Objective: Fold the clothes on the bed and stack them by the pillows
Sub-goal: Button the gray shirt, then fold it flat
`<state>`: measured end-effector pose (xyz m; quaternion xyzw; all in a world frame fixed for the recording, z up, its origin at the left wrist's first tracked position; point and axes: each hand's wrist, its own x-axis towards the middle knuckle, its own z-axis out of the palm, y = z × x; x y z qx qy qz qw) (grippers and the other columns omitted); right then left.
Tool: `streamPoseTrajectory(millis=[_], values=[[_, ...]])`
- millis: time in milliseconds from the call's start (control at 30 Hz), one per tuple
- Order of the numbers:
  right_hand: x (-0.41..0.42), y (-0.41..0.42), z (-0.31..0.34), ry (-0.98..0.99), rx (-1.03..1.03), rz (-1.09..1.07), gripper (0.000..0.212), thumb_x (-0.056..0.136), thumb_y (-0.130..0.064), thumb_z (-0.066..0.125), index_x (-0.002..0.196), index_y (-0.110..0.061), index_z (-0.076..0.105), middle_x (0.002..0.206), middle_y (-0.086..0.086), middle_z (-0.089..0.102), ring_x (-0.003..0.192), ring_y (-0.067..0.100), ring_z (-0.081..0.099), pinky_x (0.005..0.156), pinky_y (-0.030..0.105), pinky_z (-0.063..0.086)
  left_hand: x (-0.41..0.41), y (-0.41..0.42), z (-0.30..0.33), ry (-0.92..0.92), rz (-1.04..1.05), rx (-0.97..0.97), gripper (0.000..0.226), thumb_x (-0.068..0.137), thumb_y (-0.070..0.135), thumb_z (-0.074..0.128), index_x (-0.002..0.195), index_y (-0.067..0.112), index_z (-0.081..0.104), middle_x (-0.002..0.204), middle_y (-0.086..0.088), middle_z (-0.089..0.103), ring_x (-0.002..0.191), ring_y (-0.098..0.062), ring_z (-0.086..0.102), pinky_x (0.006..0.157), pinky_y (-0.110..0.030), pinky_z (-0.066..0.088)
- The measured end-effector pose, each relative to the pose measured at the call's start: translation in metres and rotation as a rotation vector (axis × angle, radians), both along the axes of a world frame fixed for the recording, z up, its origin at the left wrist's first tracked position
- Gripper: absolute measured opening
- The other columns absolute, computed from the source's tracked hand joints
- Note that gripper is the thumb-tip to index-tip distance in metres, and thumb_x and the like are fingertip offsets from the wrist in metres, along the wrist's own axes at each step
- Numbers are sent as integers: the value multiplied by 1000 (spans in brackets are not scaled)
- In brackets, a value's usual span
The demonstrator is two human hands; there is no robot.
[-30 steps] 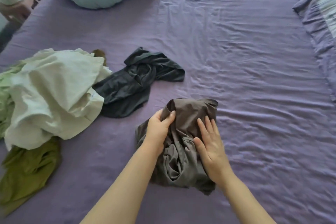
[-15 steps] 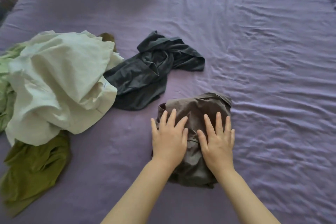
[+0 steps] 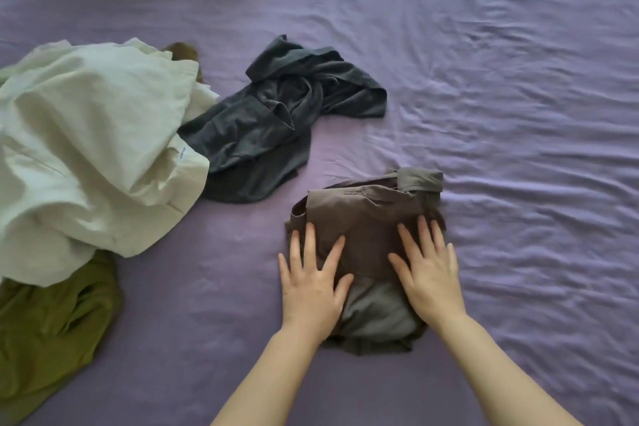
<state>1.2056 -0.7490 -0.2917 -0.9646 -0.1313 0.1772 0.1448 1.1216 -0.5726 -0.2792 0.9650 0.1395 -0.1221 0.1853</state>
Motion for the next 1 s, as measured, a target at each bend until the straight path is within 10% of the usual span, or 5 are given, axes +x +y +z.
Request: streamPoseTrajectory(millis=[100, 233, 700, 1000], values=[[1, 1, 14, -4, 383, -470, 65, 92, -32, 55, 147, -16, 24, 157, 12, 12, 144, 26, 11, 114, 37, 16, 9, 1, 15, -277, 345, -149, 76, 80, 38, 72, 145, 21, 36, 155, -20, 15, 140, -38, 23, 108, -52, 34], [10, 5, 22, 189, 374, -690, 69, 92, -35, 55, 145, -3, 24, 147, 18, 36, 132, 33, 36, 103, 36, 31, 42, 8, 33, 26, 844, -470, 103, 77, 58, 66, 151, 14, 8, 151, -16, 29, 138, -32, 28, 109, -42, 28], [17, -68, 119, -92, 466, -676, 22, 92, -23, 58, 107, -7, 57, 93, 8, 63, 94, 33, 58, 68, 30, 33, 59, -42, 109, -157, 722, -697, 48, 82, 51, 65, 117, 26, 44, 87, 20, 54, 93, -17, 57, 82, -33, 46], [32, -209, 171, -80, 448, -694, 30, 84, -11, 59, 114, -14, 56, 86, 0, 55, 80, 20, 48, 62, 25, 26, 89, -166, 167, -123, 435, -808, 62, 83, 29, 70, 136, 19, 38, 118, -2, 61, 109, -20, 57, 96, -41, 46]])
